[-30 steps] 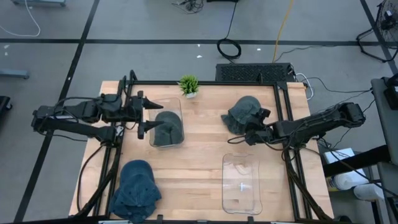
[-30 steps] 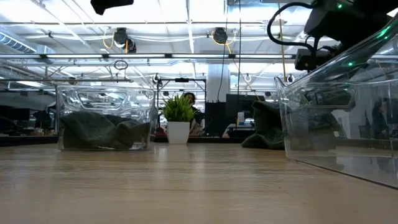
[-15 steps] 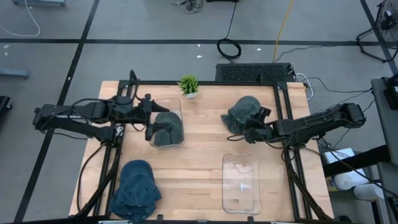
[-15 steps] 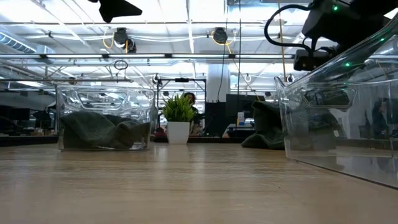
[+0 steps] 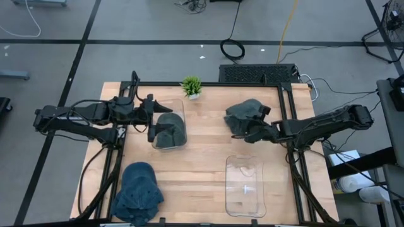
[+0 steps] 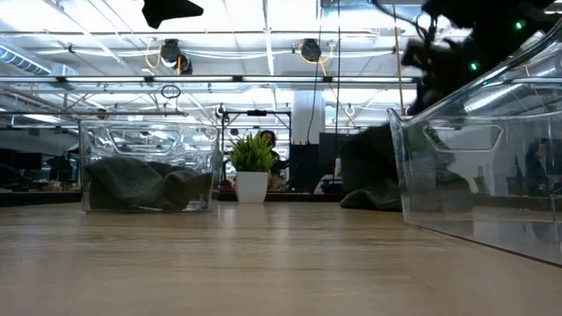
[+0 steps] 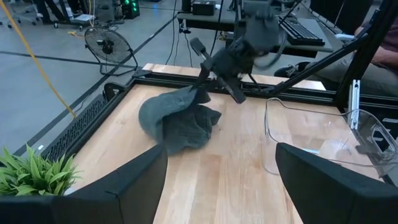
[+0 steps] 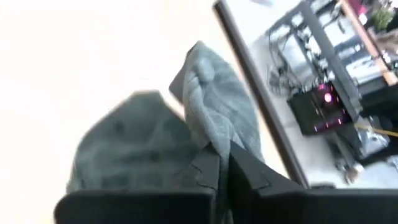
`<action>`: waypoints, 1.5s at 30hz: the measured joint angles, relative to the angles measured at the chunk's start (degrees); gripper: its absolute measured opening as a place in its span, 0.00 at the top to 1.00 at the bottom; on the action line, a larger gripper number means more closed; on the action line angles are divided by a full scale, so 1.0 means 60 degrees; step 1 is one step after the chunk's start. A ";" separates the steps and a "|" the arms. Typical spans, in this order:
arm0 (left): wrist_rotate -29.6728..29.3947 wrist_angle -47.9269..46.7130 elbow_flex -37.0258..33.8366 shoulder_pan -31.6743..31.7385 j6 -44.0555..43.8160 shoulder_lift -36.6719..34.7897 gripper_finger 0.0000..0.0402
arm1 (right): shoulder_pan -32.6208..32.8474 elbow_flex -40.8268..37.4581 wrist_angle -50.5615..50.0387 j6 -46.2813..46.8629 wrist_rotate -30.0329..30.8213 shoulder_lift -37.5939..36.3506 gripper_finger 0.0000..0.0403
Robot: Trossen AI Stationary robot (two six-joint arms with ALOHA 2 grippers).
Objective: Pick & Place hat
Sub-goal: Put the black cap into the top transparent bin
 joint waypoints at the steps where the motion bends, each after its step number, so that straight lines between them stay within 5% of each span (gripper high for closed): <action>1: 0.0000 0.0000 0.0000 0.0000 0.0024 -0.0001 0.23 | 0.0001 0.0056 0.0275 -0.0128 0.0000 -0.0085 0.99; 17: 0.0004 0.0059 0.0000 0.0000 0.0170 0.0001 0.24 | 0.0275 0.0118 0.2951 -0.0914 -0.0071 -0.1755 1.00; 29: 0.0004 0.0126 0.0000 -0.0001 0.0174 0.0001 0.21 | 0.0275 0.0118 0.3820 -0.1324 -0.1736 -0.1953 1.00; 45: 0.0004 0.0248 0.0000 -0.0003 0.0184 0.0001 0.20 | 0.0273 0.0118 0.5721 -0.1405 -0.2554 -0.1950 1.00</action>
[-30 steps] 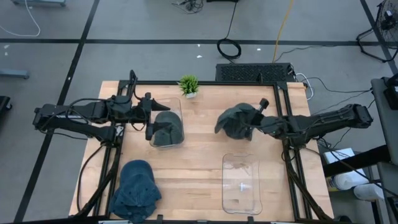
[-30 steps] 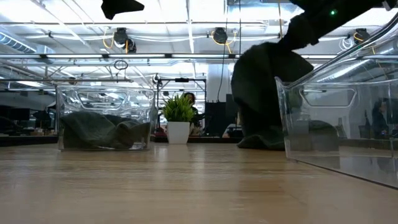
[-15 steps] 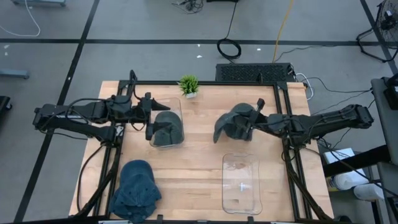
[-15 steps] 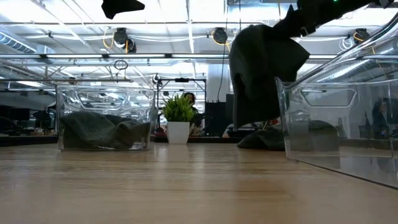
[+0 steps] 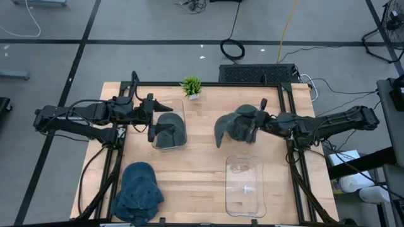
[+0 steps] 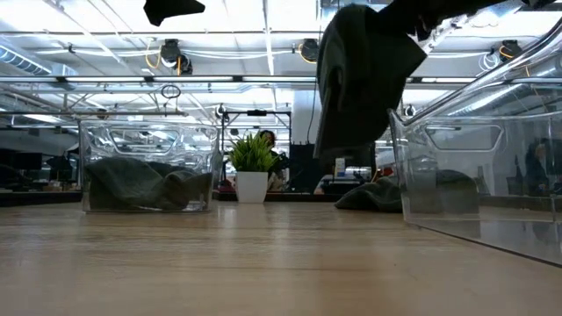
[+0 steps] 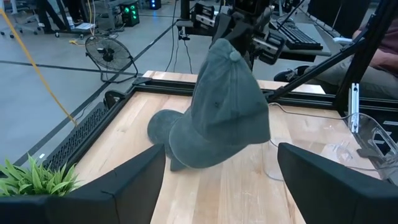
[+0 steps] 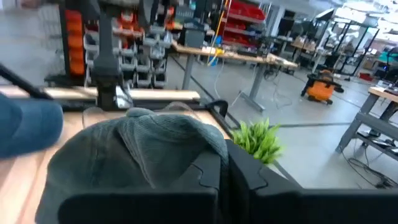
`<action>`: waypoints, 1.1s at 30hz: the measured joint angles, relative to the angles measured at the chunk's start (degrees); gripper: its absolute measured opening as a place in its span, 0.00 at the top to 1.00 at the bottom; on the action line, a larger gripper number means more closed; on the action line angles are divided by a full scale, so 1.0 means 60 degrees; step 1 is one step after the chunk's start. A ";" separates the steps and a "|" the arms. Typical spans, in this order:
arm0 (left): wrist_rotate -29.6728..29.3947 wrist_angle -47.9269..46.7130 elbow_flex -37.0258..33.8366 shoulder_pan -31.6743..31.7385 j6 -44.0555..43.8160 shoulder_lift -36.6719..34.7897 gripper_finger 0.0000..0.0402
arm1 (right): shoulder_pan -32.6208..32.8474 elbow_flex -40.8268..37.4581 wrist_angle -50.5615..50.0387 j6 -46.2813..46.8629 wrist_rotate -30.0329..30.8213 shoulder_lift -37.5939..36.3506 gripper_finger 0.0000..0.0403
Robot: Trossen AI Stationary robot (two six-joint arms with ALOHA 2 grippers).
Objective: Pick & Place hat
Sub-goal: Put the black cap into the top transparent bin
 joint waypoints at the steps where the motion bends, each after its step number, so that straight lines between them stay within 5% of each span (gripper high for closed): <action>1: 0.0000 0.0001 0.0000 0.0003 -0.0001 0.0000 0.20 | 0.0000 0.0000 0.0189 0.0000 -0.0004 0.0007 1.00; 7: 0.0000 0.0000 0.0000 0.0000 0.0000 0.0000 0.22 | 0.0001 0.0000 0.1577 0.0041 -0.0749 0.0375 1.00; 21: 0.0004 0.1381 0.0000 0.0003 -0.0095 -0.0004 0.21 | -0.0022 0.0000 0.6025 -0.0991 -0.0719 0.2516 1.00; 33: 0.0022 0.1926 0.0000 0.0000 -0.0533 0.0414 0.20 | -0.0022 0.0000 0.6507 -0.1188 -0.0692 0.3148 1.00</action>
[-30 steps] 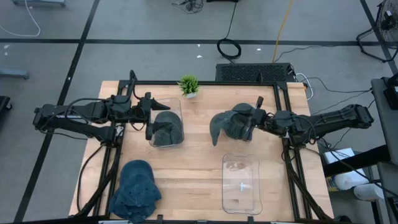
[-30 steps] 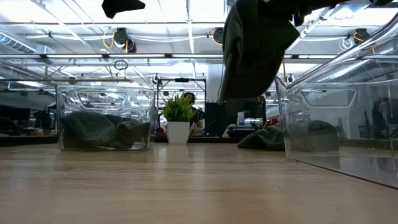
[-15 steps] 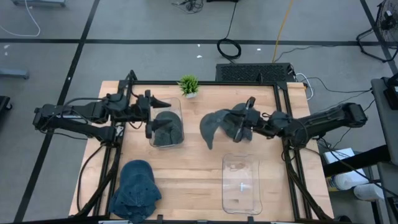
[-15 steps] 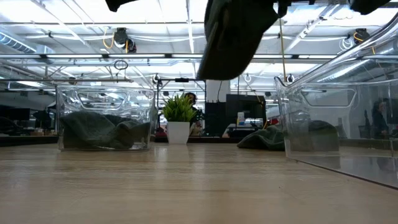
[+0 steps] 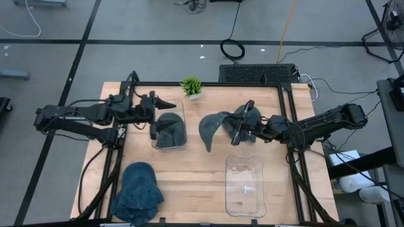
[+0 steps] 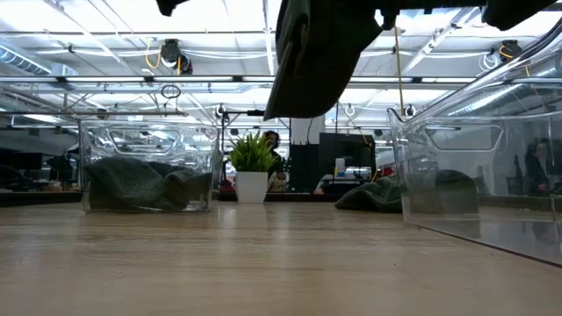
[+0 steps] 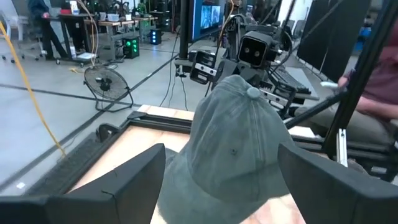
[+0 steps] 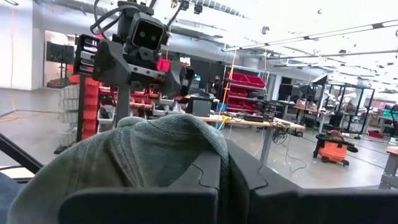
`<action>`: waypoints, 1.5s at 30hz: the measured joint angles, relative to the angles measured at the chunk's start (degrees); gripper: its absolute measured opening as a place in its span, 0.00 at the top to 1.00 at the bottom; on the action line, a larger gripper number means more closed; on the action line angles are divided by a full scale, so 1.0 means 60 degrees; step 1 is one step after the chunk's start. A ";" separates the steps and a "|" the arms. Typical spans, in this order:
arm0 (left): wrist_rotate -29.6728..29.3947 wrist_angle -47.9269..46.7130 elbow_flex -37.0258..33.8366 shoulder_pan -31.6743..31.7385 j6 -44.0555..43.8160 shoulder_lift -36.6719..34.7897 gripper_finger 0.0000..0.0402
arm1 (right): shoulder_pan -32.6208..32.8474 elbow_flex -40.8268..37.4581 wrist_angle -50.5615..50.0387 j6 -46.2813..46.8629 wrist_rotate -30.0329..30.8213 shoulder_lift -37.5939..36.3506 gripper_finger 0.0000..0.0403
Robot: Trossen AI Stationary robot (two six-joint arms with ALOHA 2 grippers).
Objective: Pick & Place hat
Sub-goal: Put the black cap into the top transparent bin
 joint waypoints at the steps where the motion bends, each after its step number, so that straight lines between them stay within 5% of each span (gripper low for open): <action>1: 0.0005 0.0255 0.0000 -0.0005 -0.0200 0.0221 0.20 | -0.0002 0.0000 0.0050 -0.0014 0.0009 0.0000 1.00; 5: 0.0168 0.1049 0.0289 -0.0015 -0.0228 0.1438 0.22 | -0.0065 0.0000 0.0158 -0.0018 0.0025 0.0000 1.00; 15: -0.1167 -0.3222 0.4528 -0.0531 -0.0053 0.4639 0.30 | -0.0500 0.0000 -0.0159 -0.0116 0.0525 0.0000 1.00; 25: -0.2161 -0.4721 0.7489 -0.0961 0.0895 0.6603 0.30 | -0.0812 -0.0004 -0.0145 -0.0171 0.0527 0.0208 1.00; 40: -0.3999 -0.5764 0.7989 -0.0854 0.0887 0.7523 0.30 | -0.0809 -0.0004 -0.0162 -0.0085 0.0505 0.0277 1.00; 45: -0.3704 -0.5792 0.7989 -0.0602 0.0504 0.7505 0.30 | -0.0809 -0.0004 -0.0119 -0.0003 0.0488 0.0277 1.00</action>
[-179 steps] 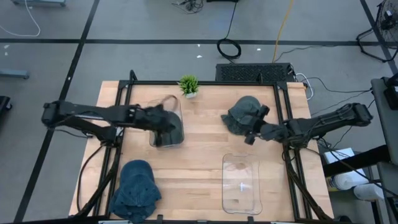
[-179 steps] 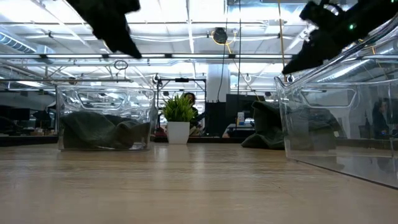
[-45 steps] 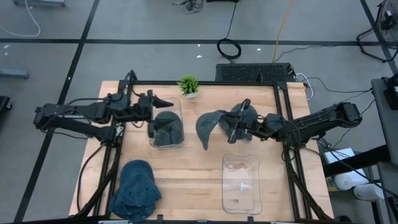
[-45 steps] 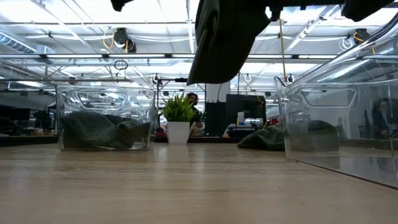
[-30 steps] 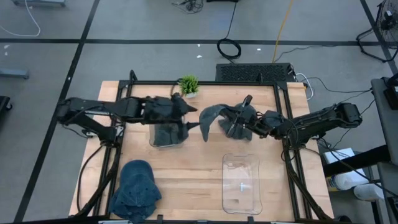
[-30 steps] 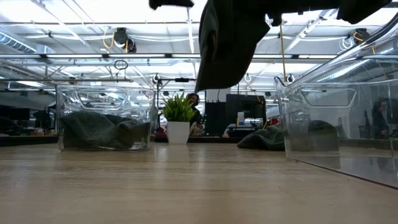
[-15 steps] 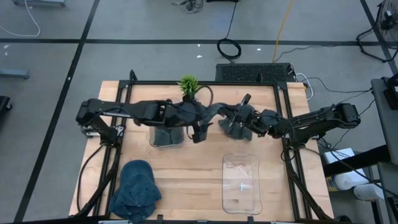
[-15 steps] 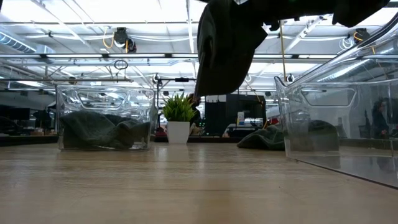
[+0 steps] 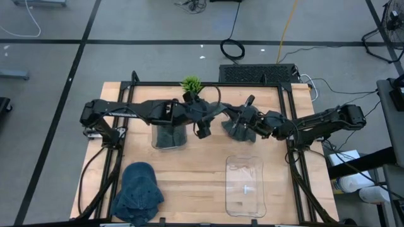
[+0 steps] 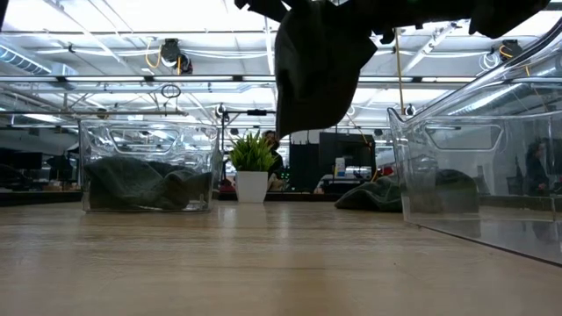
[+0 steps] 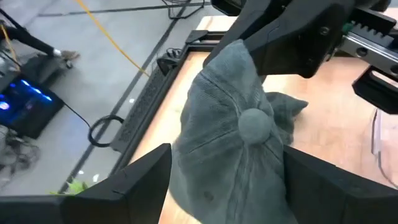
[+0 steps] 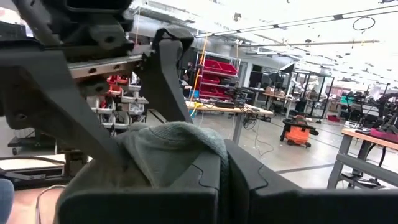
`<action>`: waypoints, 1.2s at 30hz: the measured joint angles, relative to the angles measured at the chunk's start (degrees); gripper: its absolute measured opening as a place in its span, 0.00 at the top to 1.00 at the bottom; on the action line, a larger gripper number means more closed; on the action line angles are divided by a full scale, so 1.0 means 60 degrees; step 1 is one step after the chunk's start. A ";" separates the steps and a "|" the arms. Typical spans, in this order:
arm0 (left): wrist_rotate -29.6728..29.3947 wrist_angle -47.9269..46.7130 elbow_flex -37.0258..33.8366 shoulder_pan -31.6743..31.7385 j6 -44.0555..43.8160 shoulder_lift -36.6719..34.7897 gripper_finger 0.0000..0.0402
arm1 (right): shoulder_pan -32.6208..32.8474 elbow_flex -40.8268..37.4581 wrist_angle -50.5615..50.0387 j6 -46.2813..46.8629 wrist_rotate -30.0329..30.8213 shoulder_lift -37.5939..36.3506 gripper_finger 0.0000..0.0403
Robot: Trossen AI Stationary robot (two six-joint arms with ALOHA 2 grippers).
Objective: Pick & Place hat
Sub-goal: Put the black cap into the top transparent bin
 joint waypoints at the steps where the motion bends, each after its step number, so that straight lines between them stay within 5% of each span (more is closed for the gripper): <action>1: 0.0028 0.0016 0.0000 0.0040 -0.0046 0.0004 0.30 | 0.0000 0.0000 -0.0001 0.0000 -0.0005 0.0000 1.00; 23: 0.0565 -0.0419 -0.0001 0.0323 -0.0010 0.0004 0.31 | 0.0259 0.0000 0.0245 -0.0058 -0.0998 0.0000 1.00; 36: 0.1197 -0.0378 -0.0004 0.0314 -0.0009 0.0004 0.65 | 0.0255 0.0000 0.0097 -0.0055 -0.0976 0.0000 1.00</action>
